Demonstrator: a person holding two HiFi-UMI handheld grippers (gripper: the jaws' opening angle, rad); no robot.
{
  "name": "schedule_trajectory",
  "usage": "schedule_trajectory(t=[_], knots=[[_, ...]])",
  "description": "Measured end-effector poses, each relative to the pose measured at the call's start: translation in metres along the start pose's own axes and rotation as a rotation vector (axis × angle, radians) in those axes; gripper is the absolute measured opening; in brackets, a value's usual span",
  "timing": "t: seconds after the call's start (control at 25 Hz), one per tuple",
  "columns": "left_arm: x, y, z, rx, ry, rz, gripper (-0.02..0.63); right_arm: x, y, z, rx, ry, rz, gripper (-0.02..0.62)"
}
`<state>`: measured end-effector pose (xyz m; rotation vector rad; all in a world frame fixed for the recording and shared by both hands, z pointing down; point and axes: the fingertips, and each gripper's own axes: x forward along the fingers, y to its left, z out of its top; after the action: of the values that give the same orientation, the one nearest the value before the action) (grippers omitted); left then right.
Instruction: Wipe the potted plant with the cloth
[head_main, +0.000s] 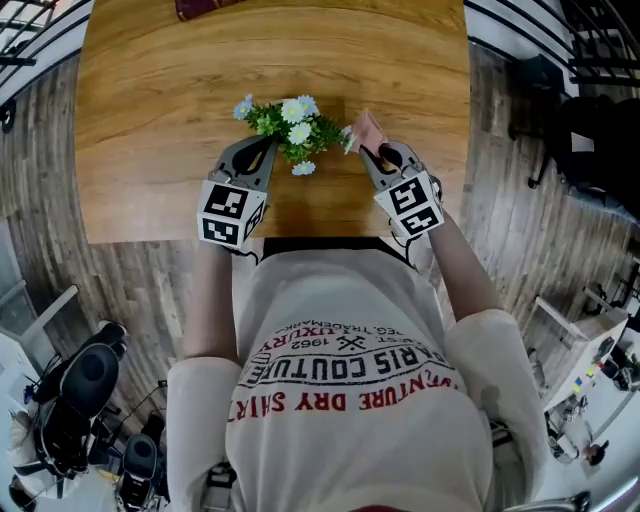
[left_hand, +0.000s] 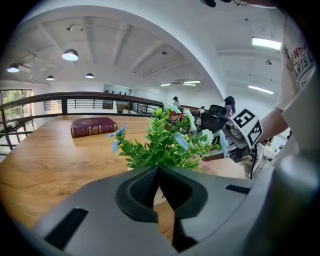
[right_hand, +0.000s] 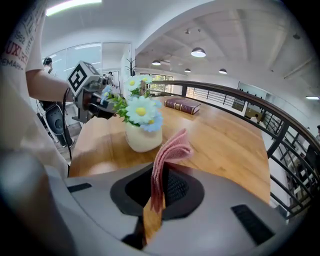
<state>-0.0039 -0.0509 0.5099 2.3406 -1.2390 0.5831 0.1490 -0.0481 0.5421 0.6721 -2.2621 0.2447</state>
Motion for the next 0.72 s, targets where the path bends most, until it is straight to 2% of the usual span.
schedule_trajectory(t=[0.16,0.32,0.48,0.6,0.72], knots=[[-0.001,0.002,-0.003,-0.026,-0.003,0.059,0.017,0.014,-0.025,0.022,-0.056,-0.028,0.036,0.037],[-0.001,0.002,-0.003,-0.043,-0.004,0.090,0.017,0.037,-0.033,0.045,-0.133,-0.036,0.145,0.037],[-0.002,0.003,-0.001,-0.021,0.002,0.103,0.017,0.058,-0.033,0.061,-0.191,-0.014,0.241,0.037],[-0.004,0.004,0.000,-0.020,0.004,0.103,0.017,0.069,-0.030,0.072,-0.185,-0.001,0.282,0.037],[-0.004,0.008,0.000,-0.046,-0.004,0.098,0.017,0.079,-0.024,0.077,-0.130,0.006,0.344,0.037]])
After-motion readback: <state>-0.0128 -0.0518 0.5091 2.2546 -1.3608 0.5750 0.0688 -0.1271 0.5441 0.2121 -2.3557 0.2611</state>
